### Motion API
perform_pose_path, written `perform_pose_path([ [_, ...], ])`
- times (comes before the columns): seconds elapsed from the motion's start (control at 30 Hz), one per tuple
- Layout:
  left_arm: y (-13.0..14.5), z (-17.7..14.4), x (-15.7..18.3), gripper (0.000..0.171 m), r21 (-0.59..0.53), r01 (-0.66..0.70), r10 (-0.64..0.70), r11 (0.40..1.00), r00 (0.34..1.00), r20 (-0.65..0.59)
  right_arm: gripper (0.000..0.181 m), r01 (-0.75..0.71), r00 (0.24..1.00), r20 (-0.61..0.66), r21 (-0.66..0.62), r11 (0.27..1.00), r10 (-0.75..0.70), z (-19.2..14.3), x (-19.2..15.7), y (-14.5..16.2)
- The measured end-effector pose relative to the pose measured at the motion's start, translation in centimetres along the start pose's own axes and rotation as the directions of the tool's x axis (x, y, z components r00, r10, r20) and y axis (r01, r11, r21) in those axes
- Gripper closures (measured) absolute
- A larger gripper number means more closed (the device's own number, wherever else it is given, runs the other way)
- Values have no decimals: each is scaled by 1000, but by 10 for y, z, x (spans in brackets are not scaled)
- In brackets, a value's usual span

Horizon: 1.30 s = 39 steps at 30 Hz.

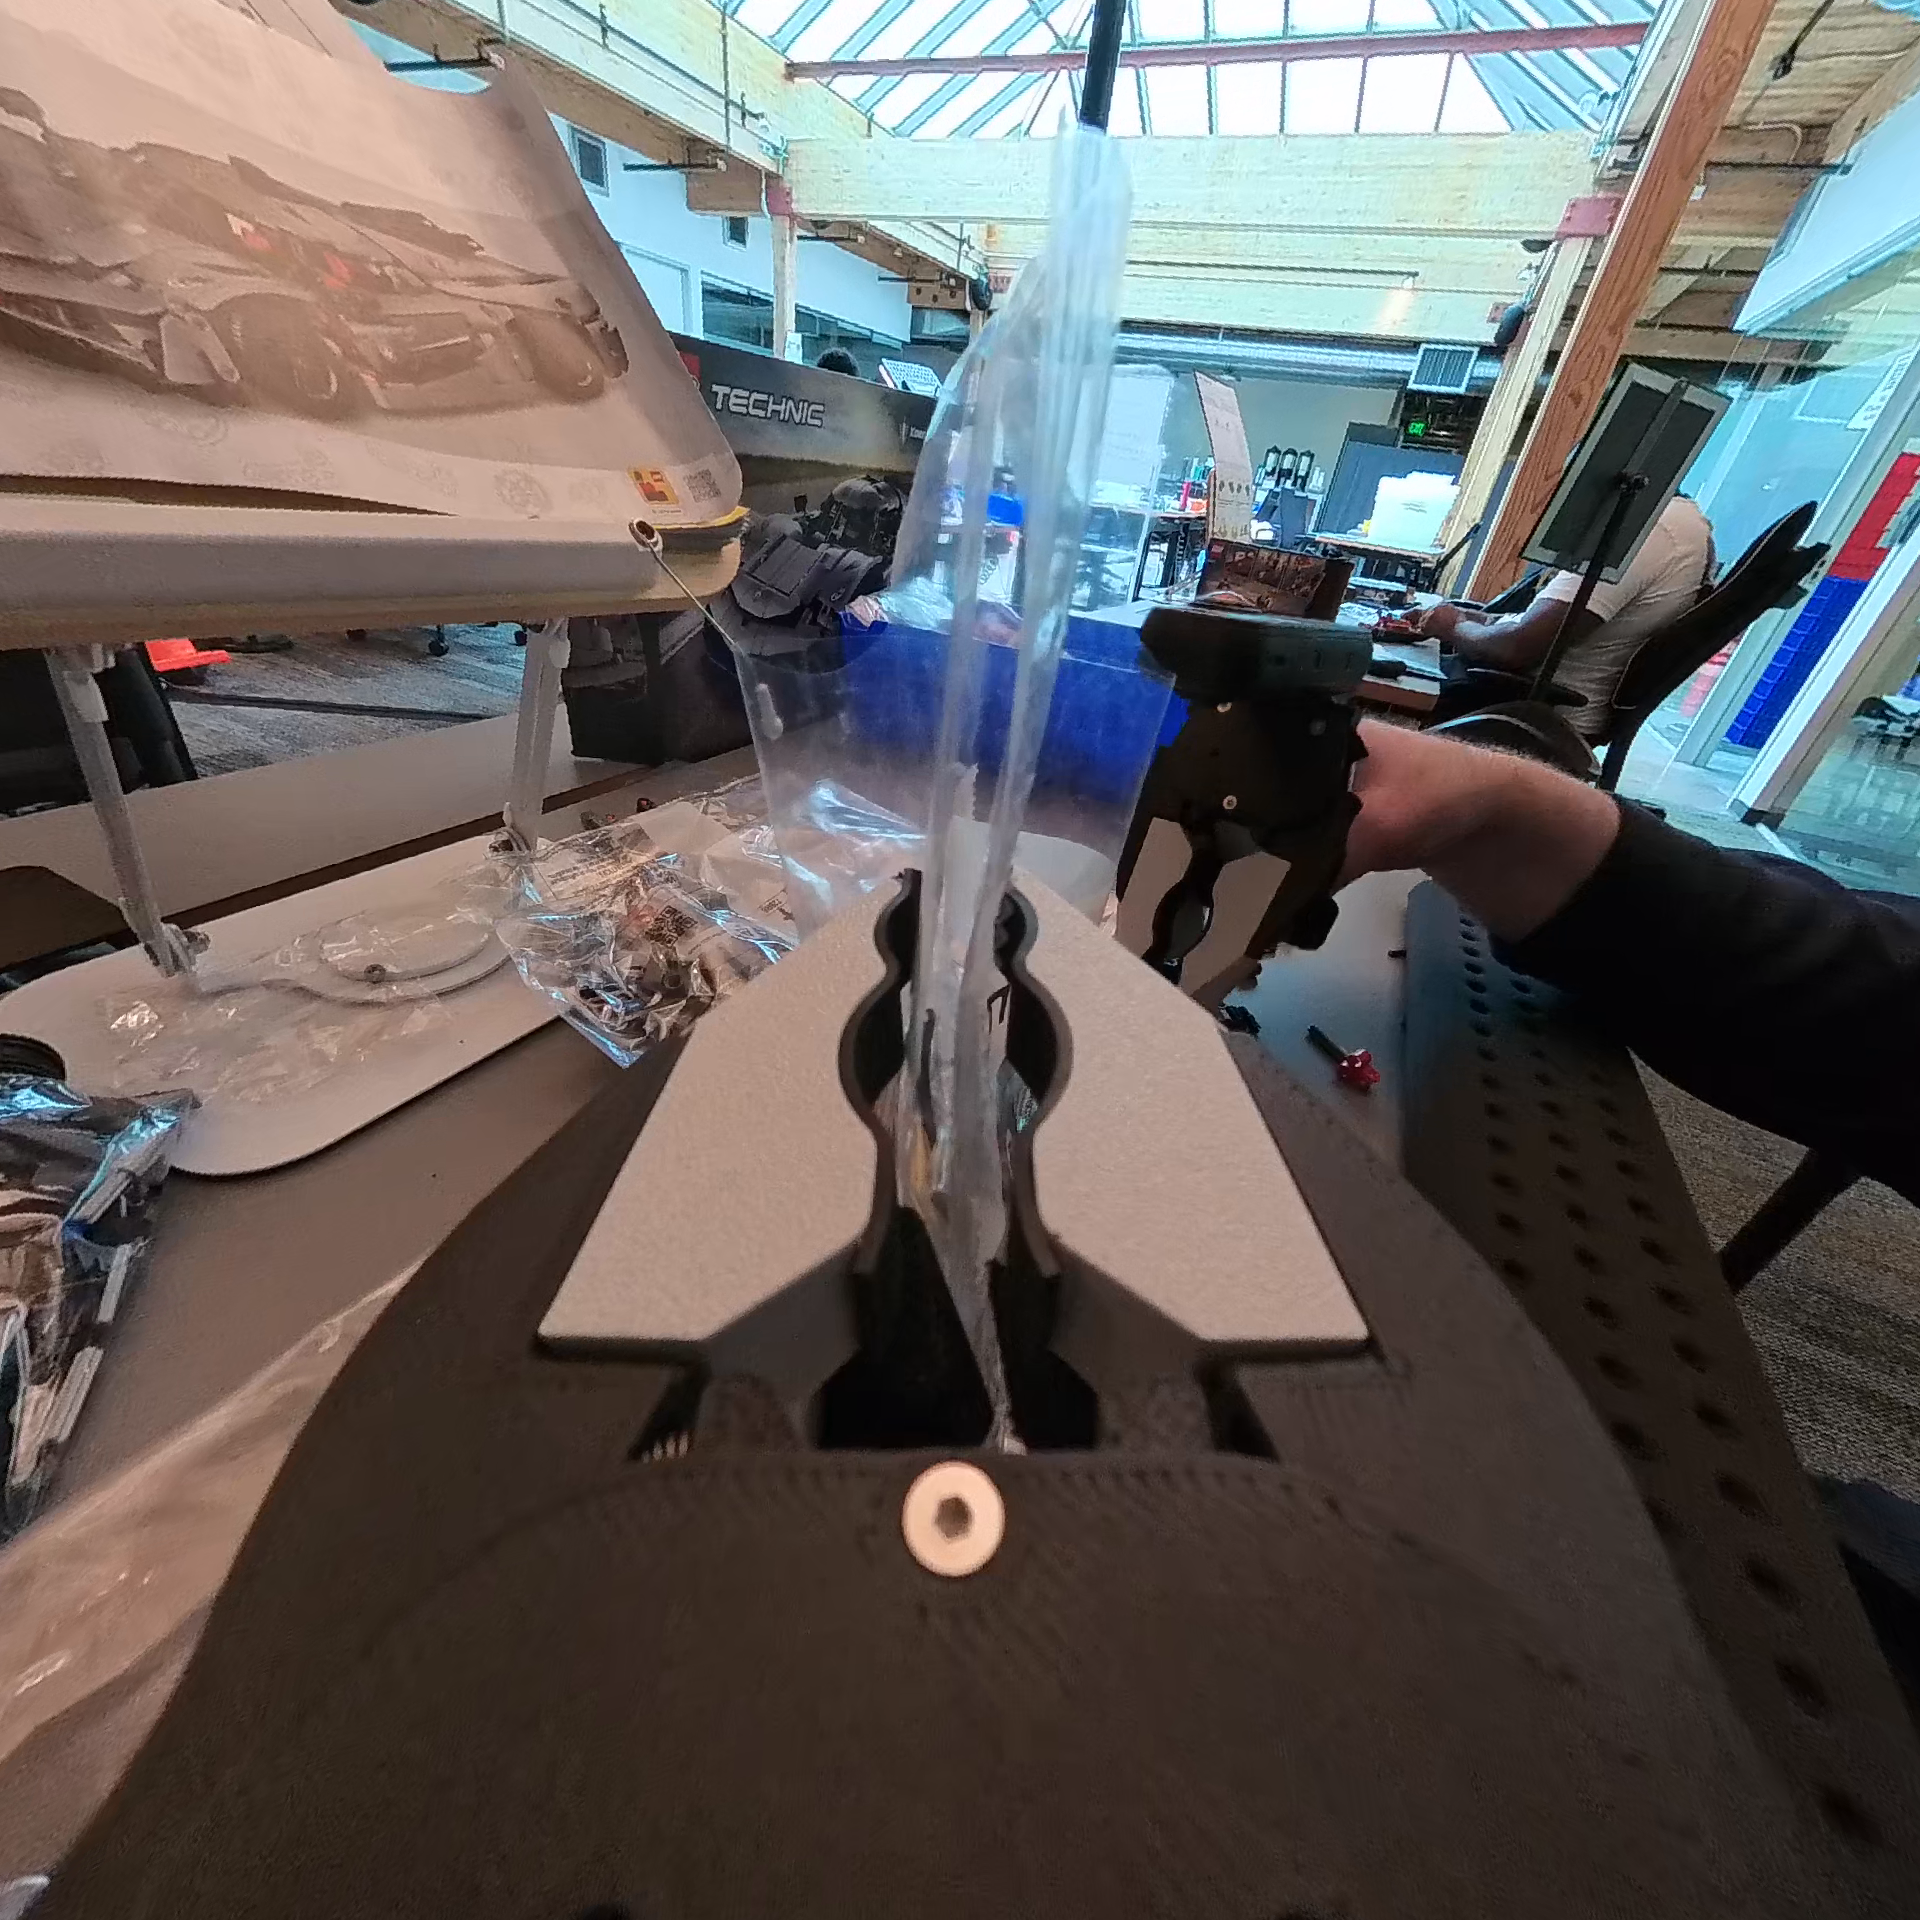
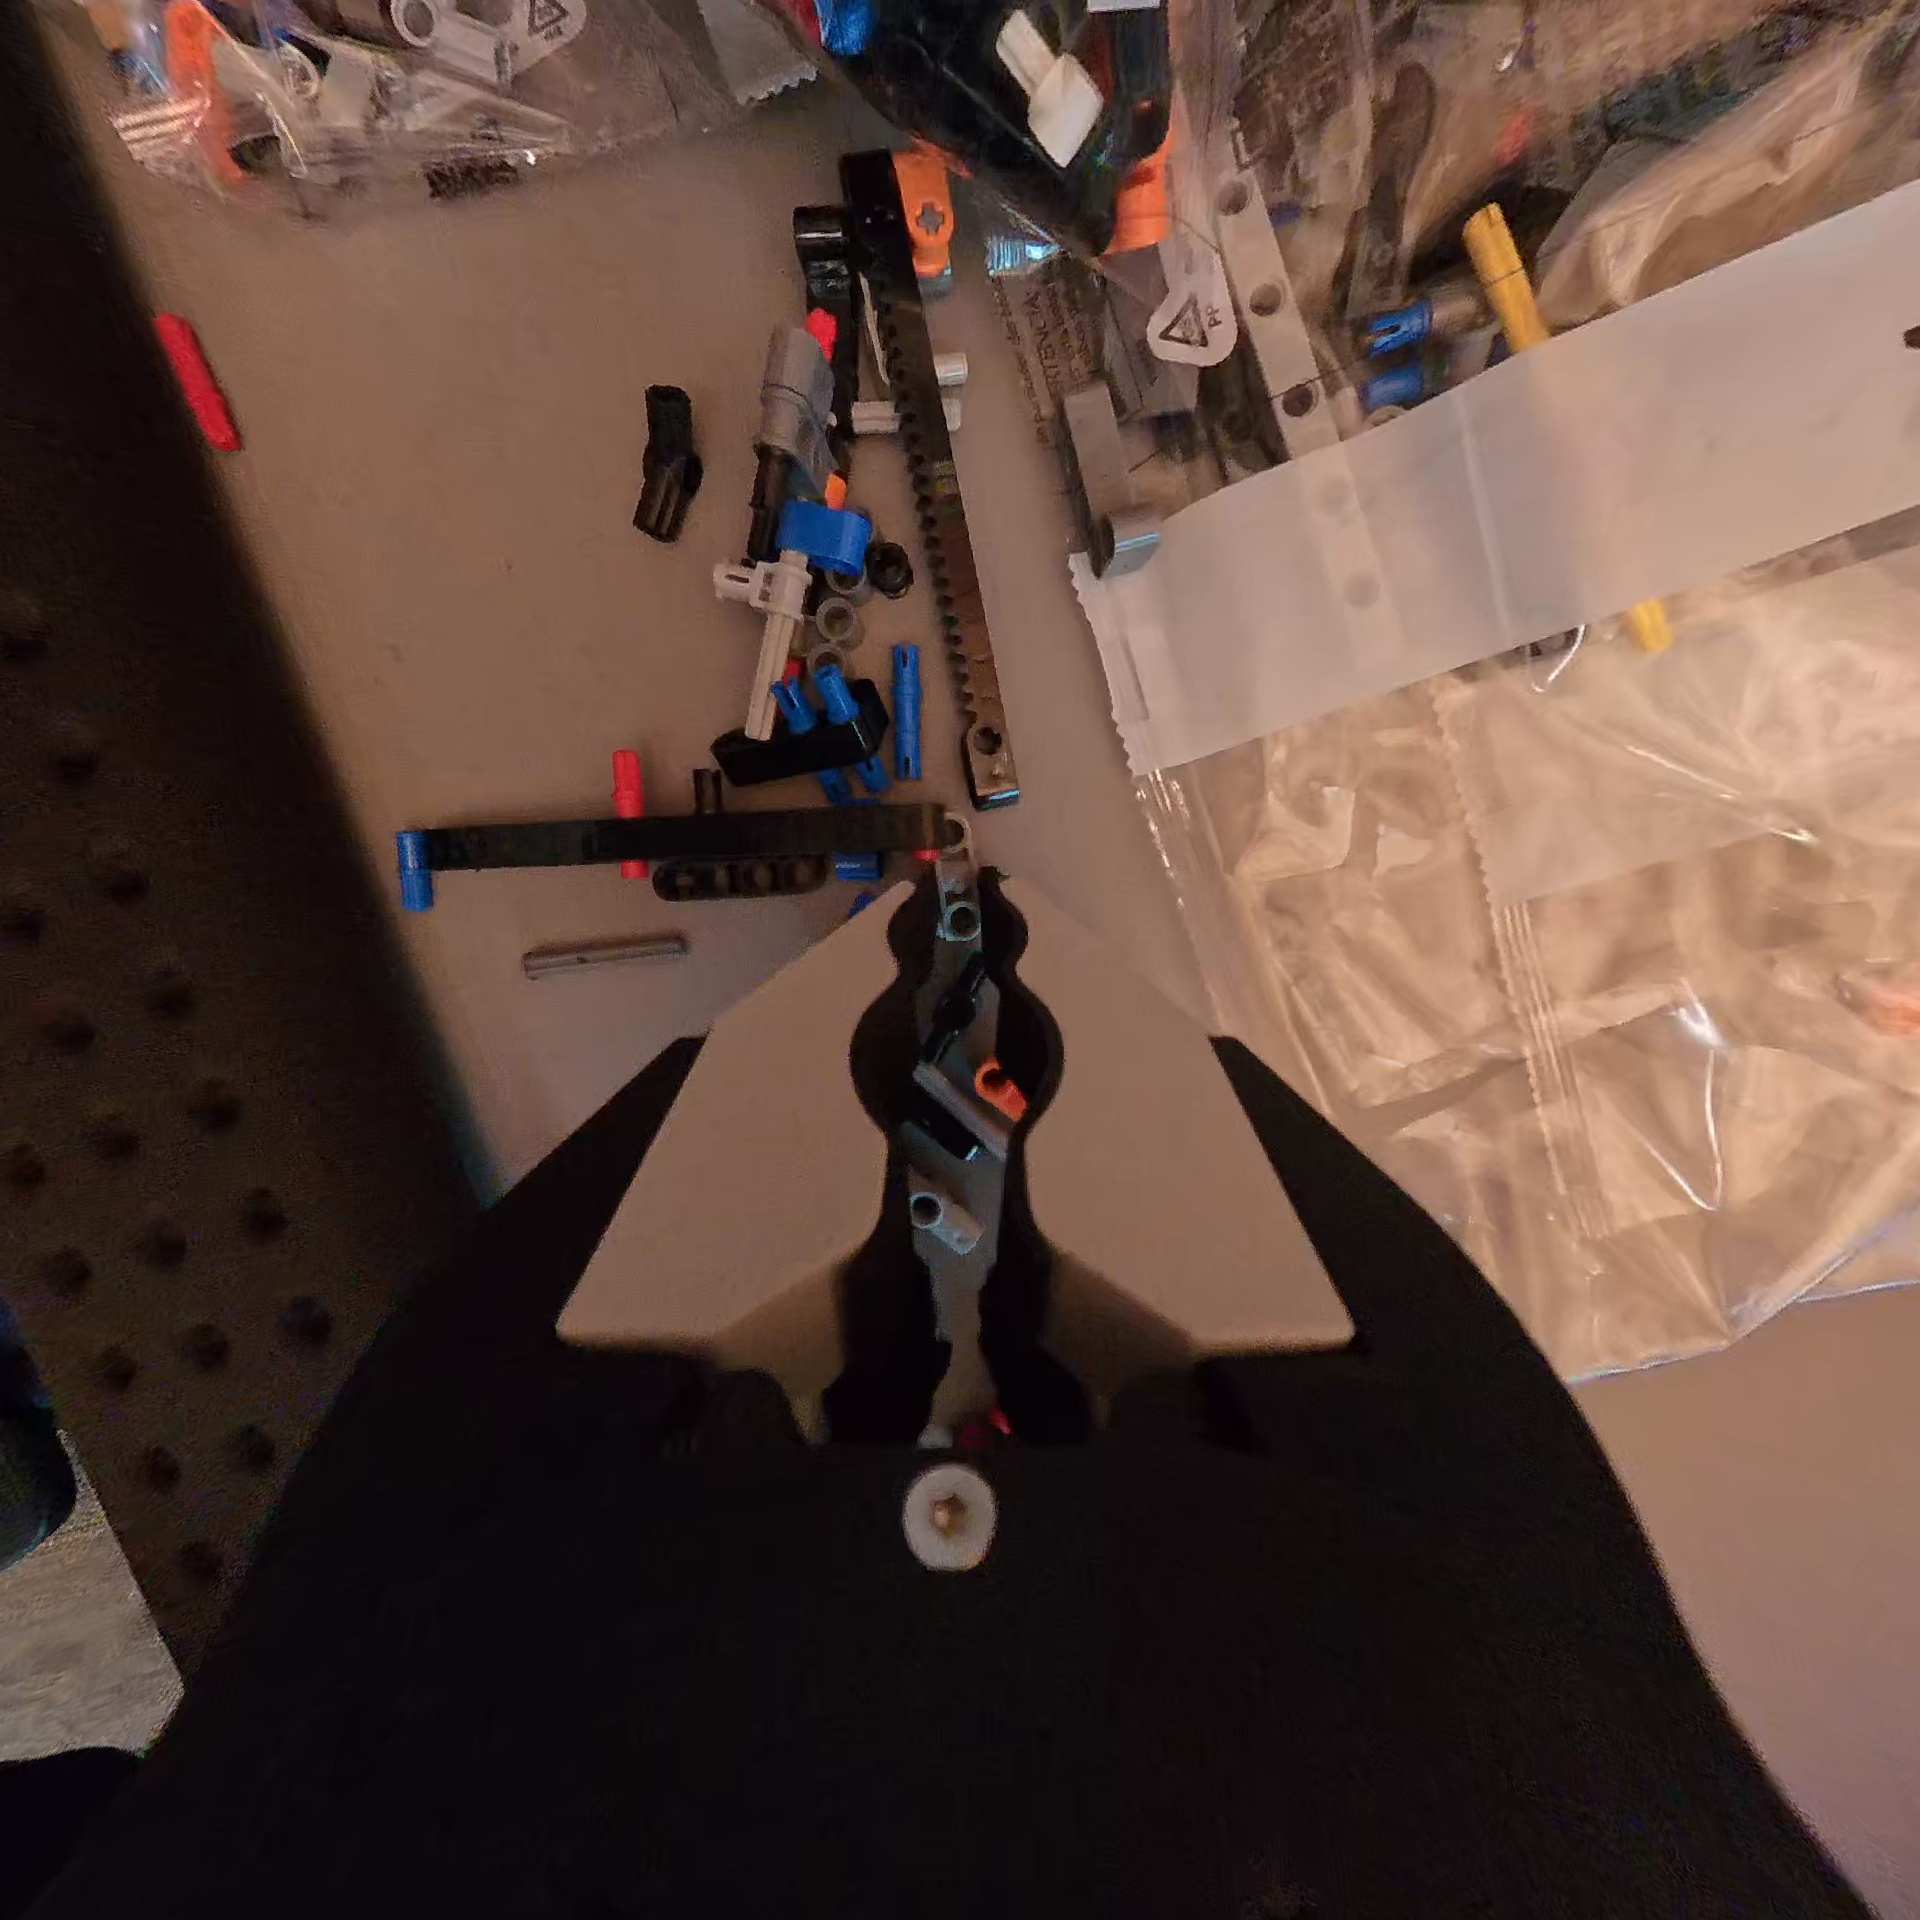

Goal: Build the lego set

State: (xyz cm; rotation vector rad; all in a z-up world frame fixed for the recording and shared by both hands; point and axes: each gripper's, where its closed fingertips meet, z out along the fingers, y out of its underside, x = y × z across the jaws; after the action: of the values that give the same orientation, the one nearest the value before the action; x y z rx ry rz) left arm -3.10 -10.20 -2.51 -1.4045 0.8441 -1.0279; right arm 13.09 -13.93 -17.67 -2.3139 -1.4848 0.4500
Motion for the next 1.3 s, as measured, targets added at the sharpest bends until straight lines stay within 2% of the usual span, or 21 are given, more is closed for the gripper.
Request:
perform_pose_path([
  [0.13,-1,0,0,159,2,0,0,1000,1000,-1,176,-40,997,-61,-20,999,39,-12,13,5],
  [0.2,-1,0,0,159,2,0,0,1000,1000,-3,176,-67,991,-118,27,997,69,-29,25,-6],
  [0.33,0,0,0,159,1,-1,1,1000,1000,0,176,4,982,-181,283,959,49,-79,28,-78],
  [0.47,0,-1,-1,159,2,1,-1,1000,1000,4,176,151,972,-230,482,863,-41,-120,10,-159],
  [0.6,0,-1,-1,160,0,1,-1,1000,1000,2,176,192,973,-211,526,829,-92,-126,-1,-205],
  [0.67,0,-1,0,159,0,-1,1,1000,1000,-2,175,184,979,-175,520,834,-107,-116,-4,-215],
  [0.73,0,0,1,159,-2,-4,4,1000,1000,-6,163,161,985,-139,509,846,-103,-105,-6,-219],
  [0.87,0,1,3,159,-5,-7,7,1000,1000,-15,165,164,982,-169,522,837,-87,-103,-3,-210],
  [0.97,1,2,3,159,-13,-7,7,1000,1000,-15,166,135,985,-167,525,841,-54,-111,1,-187],
  [1.03,1,2,4,159,-14,-6,6,1000,1000,-16,167,120,983,-179,471,874,-38,-109,7,-159],
  [1.17,1,2,4,159,-15,-10,9,1000,1000,-13,166,52,990,-143,281,958,-11,-86,13,-84],
  [1.3,2,2,2,159,-16,-7,7,1000,1000,-6,167,-30,994,-99,141,990,45,-61,15,-24],
])
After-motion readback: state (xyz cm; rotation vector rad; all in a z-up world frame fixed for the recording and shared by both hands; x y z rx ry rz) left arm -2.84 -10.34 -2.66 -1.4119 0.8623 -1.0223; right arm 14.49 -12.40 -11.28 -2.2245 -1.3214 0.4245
